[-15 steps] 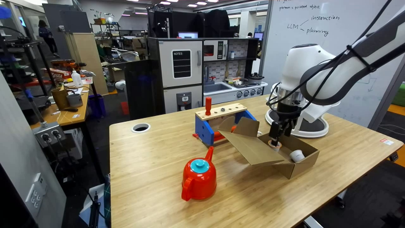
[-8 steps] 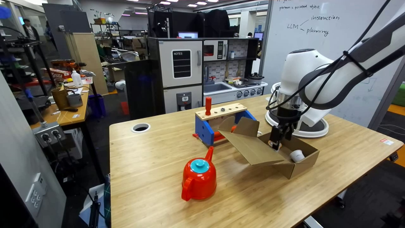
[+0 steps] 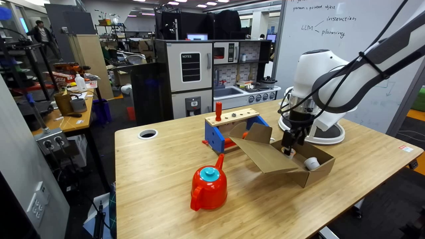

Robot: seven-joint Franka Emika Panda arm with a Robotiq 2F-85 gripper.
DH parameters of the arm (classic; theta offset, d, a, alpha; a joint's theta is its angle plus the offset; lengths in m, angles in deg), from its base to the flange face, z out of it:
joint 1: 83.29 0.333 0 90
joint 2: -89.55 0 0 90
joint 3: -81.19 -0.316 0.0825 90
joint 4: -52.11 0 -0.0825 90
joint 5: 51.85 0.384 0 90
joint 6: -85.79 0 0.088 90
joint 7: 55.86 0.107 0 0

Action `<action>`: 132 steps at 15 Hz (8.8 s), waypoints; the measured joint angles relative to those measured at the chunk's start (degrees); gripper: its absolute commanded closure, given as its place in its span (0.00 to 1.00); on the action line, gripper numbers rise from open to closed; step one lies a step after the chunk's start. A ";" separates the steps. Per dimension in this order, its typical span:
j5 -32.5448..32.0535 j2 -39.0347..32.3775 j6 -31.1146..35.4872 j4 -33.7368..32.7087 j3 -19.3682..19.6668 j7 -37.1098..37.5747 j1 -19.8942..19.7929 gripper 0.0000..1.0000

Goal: Take two cans from the stand, put them in the box then put one back on the stand

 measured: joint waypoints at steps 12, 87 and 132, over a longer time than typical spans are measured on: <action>0.00 -1.25 -0.77 -0.54 -0.26 -0.43 0.30 0.01; -30.38 18.07 3.33 -0.25 7.04 24.23 -13.47 0.99; -27.01 20.91 -3.79 4.13 5.52 29.51 -8.34 0.00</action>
